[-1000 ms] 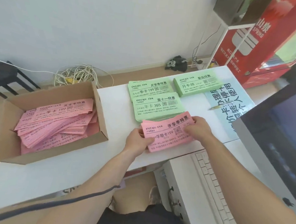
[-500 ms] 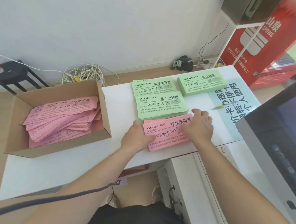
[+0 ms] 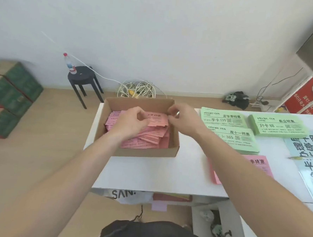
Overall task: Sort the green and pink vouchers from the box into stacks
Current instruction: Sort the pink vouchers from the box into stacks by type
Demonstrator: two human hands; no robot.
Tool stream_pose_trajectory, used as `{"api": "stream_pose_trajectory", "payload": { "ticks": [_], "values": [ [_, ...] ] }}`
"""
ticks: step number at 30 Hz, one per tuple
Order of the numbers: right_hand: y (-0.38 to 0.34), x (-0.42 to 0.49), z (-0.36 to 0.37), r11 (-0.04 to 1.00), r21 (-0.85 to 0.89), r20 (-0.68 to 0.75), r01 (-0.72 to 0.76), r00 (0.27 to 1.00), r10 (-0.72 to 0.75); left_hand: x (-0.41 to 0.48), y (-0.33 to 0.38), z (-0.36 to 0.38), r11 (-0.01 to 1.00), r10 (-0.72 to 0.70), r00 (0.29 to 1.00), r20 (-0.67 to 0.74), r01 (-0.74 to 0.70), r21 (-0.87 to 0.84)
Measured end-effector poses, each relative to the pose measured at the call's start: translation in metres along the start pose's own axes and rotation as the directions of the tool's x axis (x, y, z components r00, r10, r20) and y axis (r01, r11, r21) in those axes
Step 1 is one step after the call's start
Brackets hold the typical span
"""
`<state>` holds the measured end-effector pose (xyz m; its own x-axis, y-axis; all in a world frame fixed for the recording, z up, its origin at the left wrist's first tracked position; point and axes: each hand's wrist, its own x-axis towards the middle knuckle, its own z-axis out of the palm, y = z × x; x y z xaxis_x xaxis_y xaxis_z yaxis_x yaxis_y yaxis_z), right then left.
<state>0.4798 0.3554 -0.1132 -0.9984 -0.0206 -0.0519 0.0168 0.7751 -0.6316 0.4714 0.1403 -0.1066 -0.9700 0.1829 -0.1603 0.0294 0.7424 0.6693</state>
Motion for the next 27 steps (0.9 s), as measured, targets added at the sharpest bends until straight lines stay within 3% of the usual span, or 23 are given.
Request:
{"api": "stream_pose_trajectory", "payload": {
  "ticks": [4,8,14,17,27],
  "values": [
    [-0.022,0.037,0.047,0.966,-0.245,0.232,0.076,0.972,-0.017,0.019,-0.061,-0.025,0.94,-0.046,0.998,0.051,0.026,0.34],
    [-0.027,0.056,0.092,0.884,-0.44,0.383,0.161,0.923,0.023,0.033,-0.087,-0.016,0.844,0.016,0.977,0.213,-0.128,0.521],
    [-0.028,0.064,0.134,0.834,-0.528,0.364,0.161,0.93,0.051,0.053,-0.114,0.007,0.715,-0.006,0.956,0.292,-0.2,0.67],
    [-0.026,0.066,0.14,0.827,-0.54,0.317,0.155,0.948,0.029,0.054,-0.12,0.007,0.704,0.034,0.962,0.272,-0.216,0.677],
    [-0.029,0.075,0.137,0.881,-0.451,0.223,0.147,0.974,-0.048,0.07,-0.115,-0.032,0.879,0.095,0.983,0.16,-0.158,0.45]
  ]
}}
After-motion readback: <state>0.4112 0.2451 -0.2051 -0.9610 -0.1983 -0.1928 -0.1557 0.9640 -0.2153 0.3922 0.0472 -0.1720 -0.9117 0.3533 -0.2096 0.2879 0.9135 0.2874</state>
